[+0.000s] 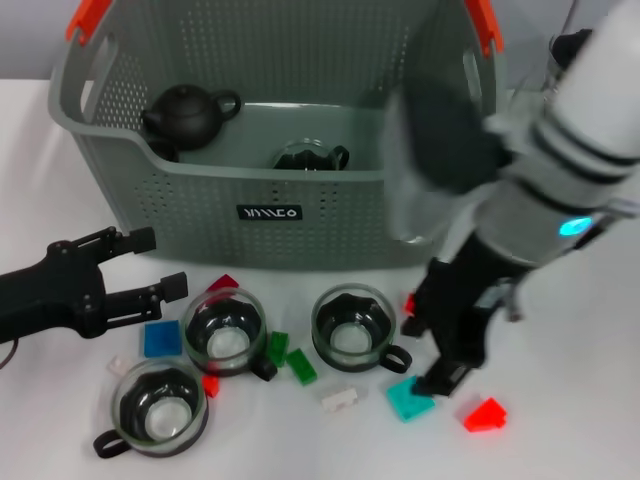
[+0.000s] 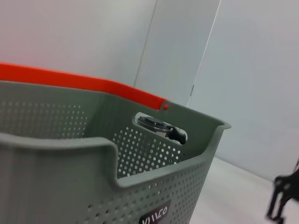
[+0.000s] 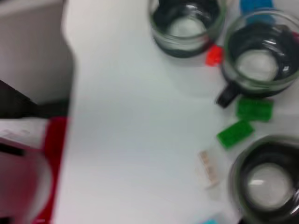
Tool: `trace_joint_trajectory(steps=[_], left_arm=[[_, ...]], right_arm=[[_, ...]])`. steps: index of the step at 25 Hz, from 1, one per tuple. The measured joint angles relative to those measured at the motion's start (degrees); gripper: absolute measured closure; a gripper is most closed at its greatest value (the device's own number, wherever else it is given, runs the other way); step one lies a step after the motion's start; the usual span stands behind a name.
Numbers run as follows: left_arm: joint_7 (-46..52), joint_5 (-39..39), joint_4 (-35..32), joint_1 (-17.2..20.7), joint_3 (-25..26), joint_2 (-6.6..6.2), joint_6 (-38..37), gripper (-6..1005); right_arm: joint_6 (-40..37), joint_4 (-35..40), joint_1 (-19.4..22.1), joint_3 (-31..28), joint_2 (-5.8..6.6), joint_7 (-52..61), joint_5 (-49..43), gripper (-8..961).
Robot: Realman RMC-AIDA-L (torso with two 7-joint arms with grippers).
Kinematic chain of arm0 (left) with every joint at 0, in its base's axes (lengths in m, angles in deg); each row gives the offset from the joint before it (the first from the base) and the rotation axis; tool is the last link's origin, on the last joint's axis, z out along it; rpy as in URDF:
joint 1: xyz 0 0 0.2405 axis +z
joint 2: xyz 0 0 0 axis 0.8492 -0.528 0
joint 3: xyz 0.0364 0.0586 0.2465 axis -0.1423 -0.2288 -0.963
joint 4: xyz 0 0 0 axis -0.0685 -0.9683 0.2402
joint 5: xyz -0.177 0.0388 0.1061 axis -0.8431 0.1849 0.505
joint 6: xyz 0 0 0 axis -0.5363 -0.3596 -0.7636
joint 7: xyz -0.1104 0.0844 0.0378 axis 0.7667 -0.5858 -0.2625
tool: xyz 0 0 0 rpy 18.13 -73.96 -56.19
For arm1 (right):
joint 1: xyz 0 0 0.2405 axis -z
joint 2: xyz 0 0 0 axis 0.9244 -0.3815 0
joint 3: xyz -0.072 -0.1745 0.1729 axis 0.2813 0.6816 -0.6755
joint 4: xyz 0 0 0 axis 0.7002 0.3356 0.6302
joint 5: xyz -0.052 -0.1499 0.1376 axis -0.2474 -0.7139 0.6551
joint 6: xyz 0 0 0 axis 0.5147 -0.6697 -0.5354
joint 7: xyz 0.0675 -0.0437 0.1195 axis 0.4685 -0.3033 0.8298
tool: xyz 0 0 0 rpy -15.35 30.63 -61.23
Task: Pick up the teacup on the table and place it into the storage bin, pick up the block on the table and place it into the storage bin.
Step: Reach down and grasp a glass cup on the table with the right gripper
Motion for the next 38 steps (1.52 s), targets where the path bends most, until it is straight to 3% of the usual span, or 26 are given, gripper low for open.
trace_joint_trajectory(steps=[7,12,30,35,38], left_arm=[[0.0,0.0,-0.1,0.9,0.0,0.24,0.0,139],[0.0,0.0,-0.1,1.1,0.1,0.26,-0.1,140],[0.0,0.0,0.1,0.8,0.2,0.28,0.2,140],[0.0,0.0,0.1,0.8,0.2,0.28,0.2,140],[0.0,0.0,0.1,0.8,0.2,0.28,0.2,139]], right_arm=[[13.2,-1.7,-0.3,12.1,-0.19,0.7,3.0,253],[17.7,-4.1,-0.1,16.0,-0.29,0.5,6.5,254],[22.9,-6.8,0.9,18.7,-0.30,0.6,7.3,252],[23.3,-6.8,1.0,18.4,-0.13,0.5,7.1,383],[23.4,-6.9,1.0,18.6,-0.12,0.5,7.0,526]])
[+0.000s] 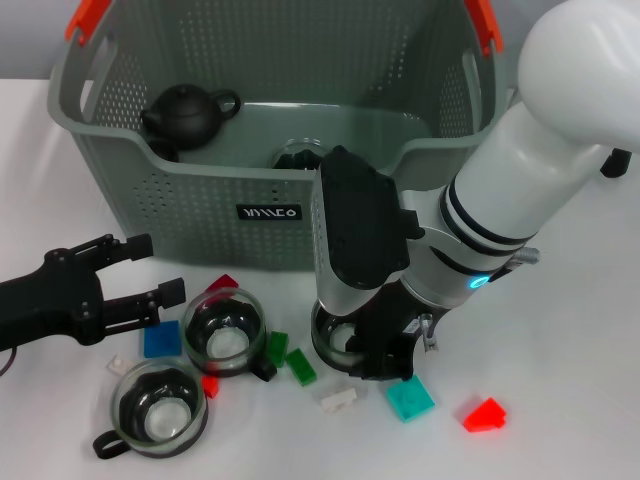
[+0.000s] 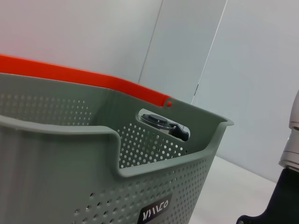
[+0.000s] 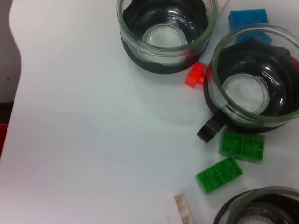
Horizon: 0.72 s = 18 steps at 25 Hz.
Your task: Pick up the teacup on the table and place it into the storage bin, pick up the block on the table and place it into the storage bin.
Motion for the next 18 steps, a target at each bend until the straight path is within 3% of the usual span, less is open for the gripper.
trace_joint_trajectory(steps=[8,10,13,18], left_arm=[[0.0,0.0,-0.1,-0.1,0.0,0.00,-0.2,139],[0.0,0.0,-0.1,0.0,0.0,0.00,-0.3,139],[0.0,0.0,-0.2,0.2,0.0,0.00,-0.3,139],[0.0,0.0,-0.3,0.2,0.0,0.00,-0.4,139]], right_arm=[[-1.4,1.7,0.6,-1.6,0.26,0.1,0.2,829],[-3.5,4.1,1.5,-4.2,0.39,0.0,0.2,855],[-9.4,10.0,4.0,-10.6,0.55,-0.8,0.1,895],[-24.2,19.6,7.6,-29.3,0.76,-5.2,3.6,895]])
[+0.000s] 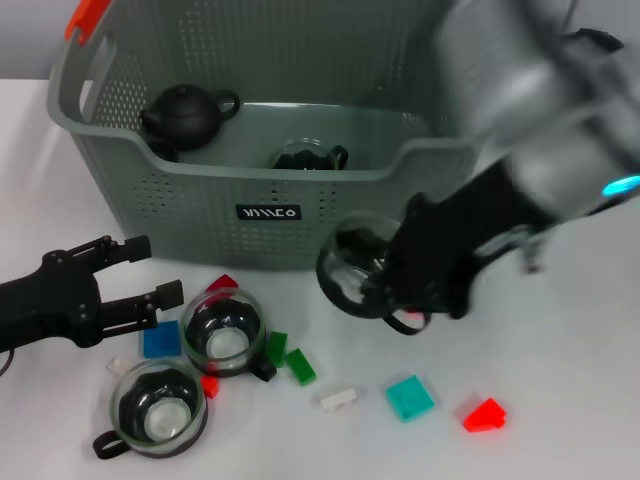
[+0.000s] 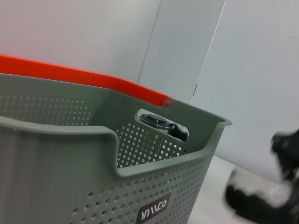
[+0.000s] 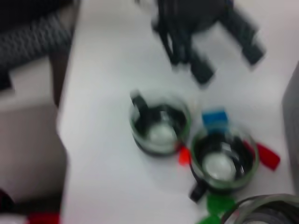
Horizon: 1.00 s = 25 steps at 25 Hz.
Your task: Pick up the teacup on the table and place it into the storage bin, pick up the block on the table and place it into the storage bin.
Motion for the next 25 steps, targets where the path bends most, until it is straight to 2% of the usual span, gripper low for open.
trace_joint_trajectory(steps=[4,8,10,12,16,19,21,25], left_arm=[[0.0,0.0,0.0,-0.1,0.0,0.00,0.0,140],[0.0,0.0,0.1,-0.5,-0.1,0.00,-0.1,140],[0.0,0.0,0.1,-0.7,-0.1,0.00,-0.3,140],[0.1,0.0,0.1,-1.0,-0.1,0.00,-0.5,140],[0.1,0.0,0.1,-1.2,-0.1,0.00,-0.7,140],[0.3,0.0,0.2,-1.3,-0.1,0.00,-0.7,140],[1.0,0.0,0.0,-1.2,-0.1,0.00,-0.7,139],[2.1,0.0,-0.2,-1.1,-0.1,0.00,-0.9,139]], right_arm=[[-12.4,-0.6,1.3,-14.8,1.09,-3.8,10.0,895],[-13.4,-4.2,5.7,-18.7,4.39,-6.4,26.9,895],[-13.1,-6.4,7.0,-21.2,5.09,-7.9,33.0,895],[-12.6,-7.7,7.7,-26.0,4.58,-9.8,36.3,895],[-8.0,-10.1,7.8,-34.9,2.10,-12.7,41.9,896],[1.0,-10.6,7.4,-36.1,0.73,-12.8,43.6,896],[7.4,-10.4,6.2,-33.8,0.80,-11.4,41.8,896],[18.5,-11.4,0.2,-26.1,3.44,-3.2,32.0,896]])
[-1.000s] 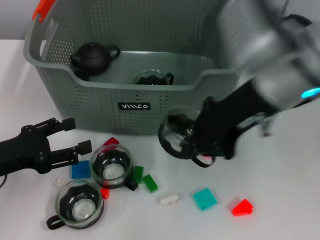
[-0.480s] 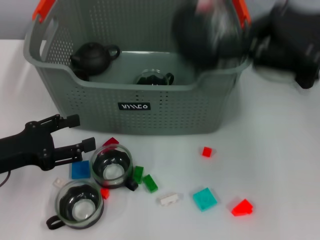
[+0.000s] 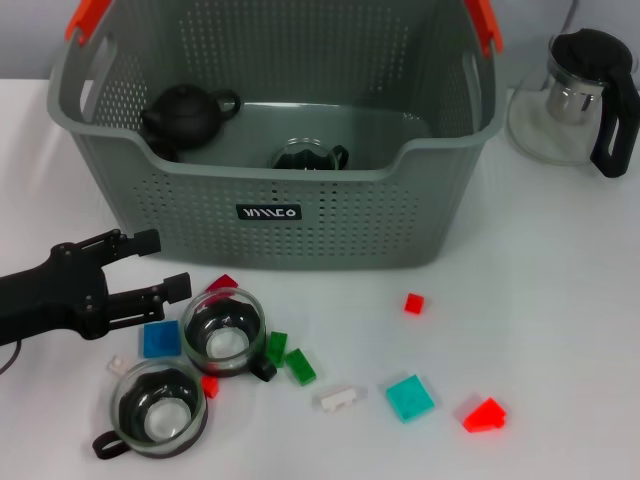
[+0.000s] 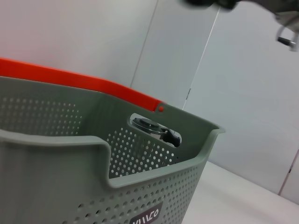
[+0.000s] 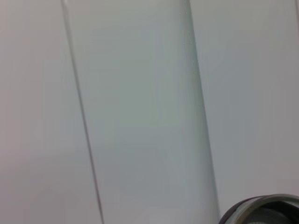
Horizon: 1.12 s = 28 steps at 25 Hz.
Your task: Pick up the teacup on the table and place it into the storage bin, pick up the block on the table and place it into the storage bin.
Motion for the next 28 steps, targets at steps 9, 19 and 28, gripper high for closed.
trace_joint_trajectory(steps=[9,19,28], left_arm=[[0.1,0.0,0.2,0.1,0.1,0.00,-0.1,139],[0.1,0.0,0.4,0.3,0.4,0.09,0.7,140],[0.1,0.0,0.5,0.1,0.7,0.10,0.7,140]], right_arm=[[13.9,-5.6,-19.1,11.6,-3.22,19.3,-44.3,892],[28.7,-25.3,-26.6,27.8,-4.24,22.8,-50.9,866],[26.3,-25.9,-26.1,28.0,-3.74,20.4,-46.0,842]])
